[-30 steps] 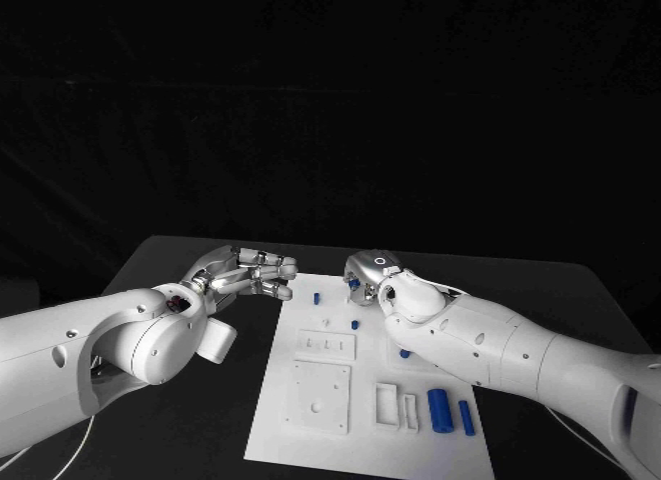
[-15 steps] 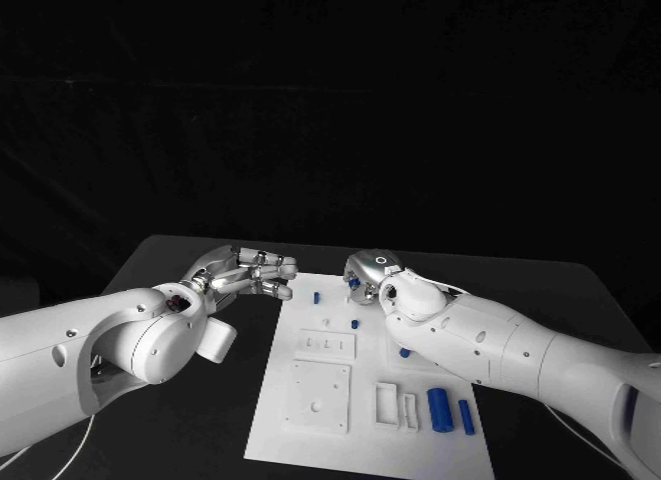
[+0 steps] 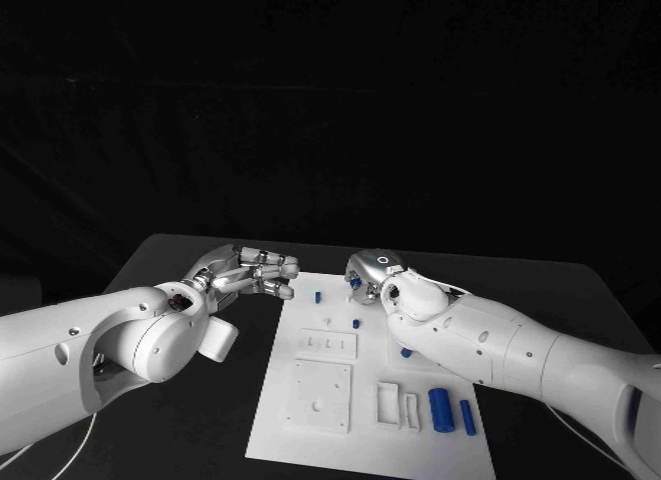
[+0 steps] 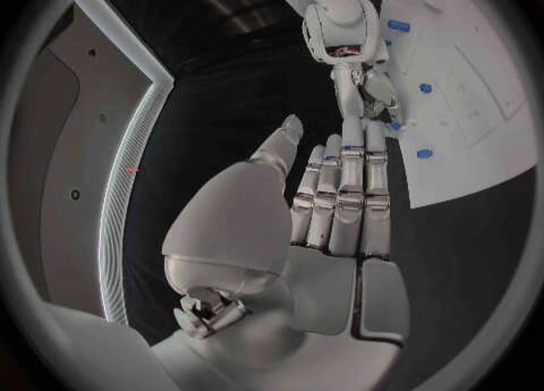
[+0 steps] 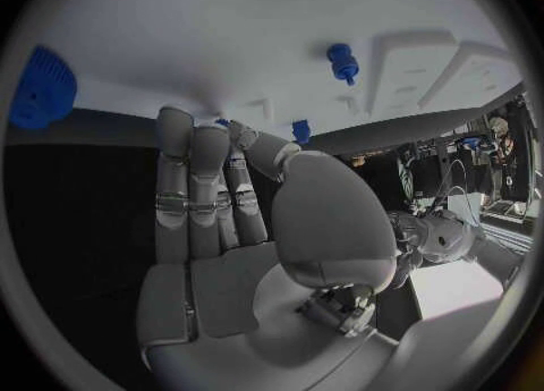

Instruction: Assemble the parts on the task board

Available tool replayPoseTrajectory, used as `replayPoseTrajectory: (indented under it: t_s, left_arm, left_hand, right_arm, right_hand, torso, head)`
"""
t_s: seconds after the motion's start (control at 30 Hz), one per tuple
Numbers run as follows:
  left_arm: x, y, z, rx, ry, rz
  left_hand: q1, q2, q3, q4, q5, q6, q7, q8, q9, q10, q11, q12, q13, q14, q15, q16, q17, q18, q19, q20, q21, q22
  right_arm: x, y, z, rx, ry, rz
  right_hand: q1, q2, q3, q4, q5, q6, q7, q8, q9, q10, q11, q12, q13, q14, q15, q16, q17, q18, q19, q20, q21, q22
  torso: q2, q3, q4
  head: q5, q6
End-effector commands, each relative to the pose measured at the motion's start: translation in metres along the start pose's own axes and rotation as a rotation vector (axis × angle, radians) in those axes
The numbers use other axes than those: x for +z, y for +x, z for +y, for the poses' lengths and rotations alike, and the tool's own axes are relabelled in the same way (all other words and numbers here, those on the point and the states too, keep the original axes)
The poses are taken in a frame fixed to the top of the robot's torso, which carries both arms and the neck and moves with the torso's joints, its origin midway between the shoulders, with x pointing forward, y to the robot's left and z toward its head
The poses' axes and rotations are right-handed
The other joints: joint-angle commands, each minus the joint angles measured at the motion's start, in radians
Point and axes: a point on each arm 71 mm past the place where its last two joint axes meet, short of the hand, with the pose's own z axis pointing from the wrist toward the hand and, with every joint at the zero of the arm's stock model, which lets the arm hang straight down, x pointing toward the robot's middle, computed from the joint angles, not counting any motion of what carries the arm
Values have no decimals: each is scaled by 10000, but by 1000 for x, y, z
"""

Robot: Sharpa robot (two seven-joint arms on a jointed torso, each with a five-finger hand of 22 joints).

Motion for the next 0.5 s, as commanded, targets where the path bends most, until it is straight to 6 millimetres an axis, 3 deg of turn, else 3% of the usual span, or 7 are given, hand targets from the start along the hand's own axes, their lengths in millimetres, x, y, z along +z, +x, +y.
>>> replayPoseTrajectory:
  t_s: [0.03, 0.23, 0.37, 0.5]
  left_arm:
    - [0, 2, -1, -5, 65, 160]
    - [0, 2, -1, -4, 59, 158]
    - [1, 2, -1, -3, 55, 165]
    - [1, 2, -1, -1, 50, 163]
  left_hand:
    - [-12, 7, -61, 23, -34, 24, 14, 41, 16, -44, 0, 33, 9, -74, 3, 36, -6, -70, -61, 29, 58, -9]
    - [-12, 7, -61, 23, -34, 24, 14, 41, 16, -44, 0, 33, 9, -74, 3, 36, -6, -70, -61, 29, 58, -9]
    - [-12, 7, -61, 23, -34, 24, 14, 41, 16, -44, 0, 33, 9, -74, 3, 36, -6, -70, -61, 29, 58, -9]
    - [-12, 7, -61, 23, -34, 24, 14, 41, 16, -44, 0, 33, 9, -74, 3, 36, -6, -70, -61, 29, 58, -9]
  right_arm:
    - [-2, 7, 7, 104, -384, 347]
    - [-2, 7, 7, 244, -378, 380]
    - [-2, 7, 8, 389, -404, 372]
    - [-2, 7, 8, 470, -428, 286]
  right_hand:
    - [57, 10, -5, -48, 34, 47, -9, -10, 6, 421, -325, 77, 17, 1, 9, -27, -10, 184, 159, 28, -53, 30]
    - [-3, -57, -215, -54, 35, -4, 8, -18, -2, 452, -333, 75, 17, 3, 5, -25, -17, 180, 170, 26, -95, 69]
    - [26, -1, -592, 13, 29, -51, 10, -13, -4, 417, -342, 75, 16, 1, -3, -34, -25, 168, 195, 16, -179, 61]
    - [-1, 24, -855, 102, 28, -86, 6, -12, -6, 435, -361, 78, 17, 5, -15, -47, -28, 151, 221, 6, -248, 46]
  torso:
    - [3, 3, -4]
    - [6, 16, -20]
    - [0, -1, -3]
    - [0, 5, -1]
  head:
    - [14, -5]
    - [24, 12]
    - [16, 13]
    - [20, 9]
